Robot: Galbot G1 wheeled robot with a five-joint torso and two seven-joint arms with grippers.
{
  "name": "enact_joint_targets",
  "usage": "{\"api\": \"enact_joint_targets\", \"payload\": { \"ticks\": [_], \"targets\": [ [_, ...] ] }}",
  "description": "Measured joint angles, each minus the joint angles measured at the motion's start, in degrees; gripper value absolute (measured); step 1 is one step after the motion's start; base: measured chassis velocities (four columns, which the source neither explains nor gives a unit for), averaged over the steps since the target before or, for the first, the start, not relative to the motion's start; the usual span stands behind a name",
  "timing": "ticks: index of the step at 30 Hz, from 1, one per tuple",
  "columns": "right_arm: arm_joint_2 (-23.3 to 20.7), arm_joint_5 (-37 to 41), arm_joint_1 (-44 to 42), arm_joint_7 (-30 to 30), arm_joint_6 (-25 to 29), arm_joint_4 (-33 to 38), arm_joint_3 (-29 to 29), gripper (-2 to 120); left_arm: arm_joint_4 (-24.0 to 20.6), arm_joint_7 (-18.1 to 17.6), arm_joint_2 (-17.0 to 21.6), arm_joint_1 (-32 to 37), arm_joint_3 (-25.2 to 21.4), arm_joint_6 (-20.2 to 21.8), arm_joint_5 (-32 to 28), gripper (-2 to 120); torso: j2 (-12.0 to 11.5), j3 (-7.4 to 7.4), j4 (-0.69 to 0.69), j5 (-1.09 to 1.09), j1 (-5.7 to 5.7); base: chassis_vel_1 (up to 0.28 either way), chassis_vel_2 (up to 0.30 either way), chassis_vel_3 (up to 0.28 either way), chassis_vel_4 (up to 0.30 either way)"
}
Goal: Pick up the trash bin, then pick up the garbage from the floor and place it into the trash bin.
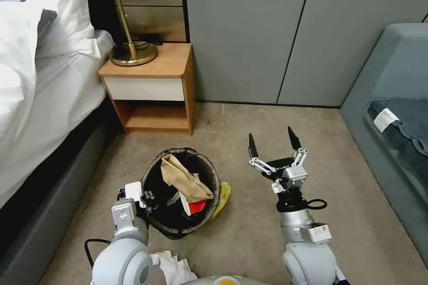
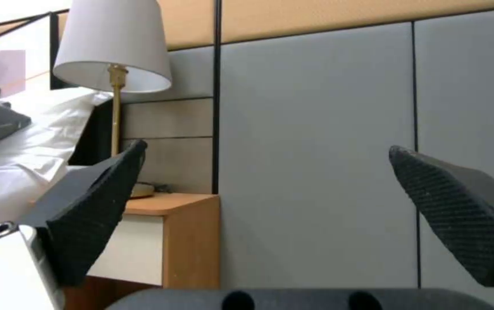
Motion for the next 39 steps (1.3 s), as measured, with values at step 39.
{"api": "enact_joint_targets", "payload": {
  "ticks": [39],
  "targets": [
    [0.2, -0.14, 1.27, -0.59, -0.56, -0.42, -0.96, 100, -0.39, -0.22, -0.36, -0.04, -0.21, -0.16, -0.06, 0, 0.0, 0.0, 0.01, 0.0, 0.0, 0.056, 0.055, 0.05, 0.057]
  ]
}}
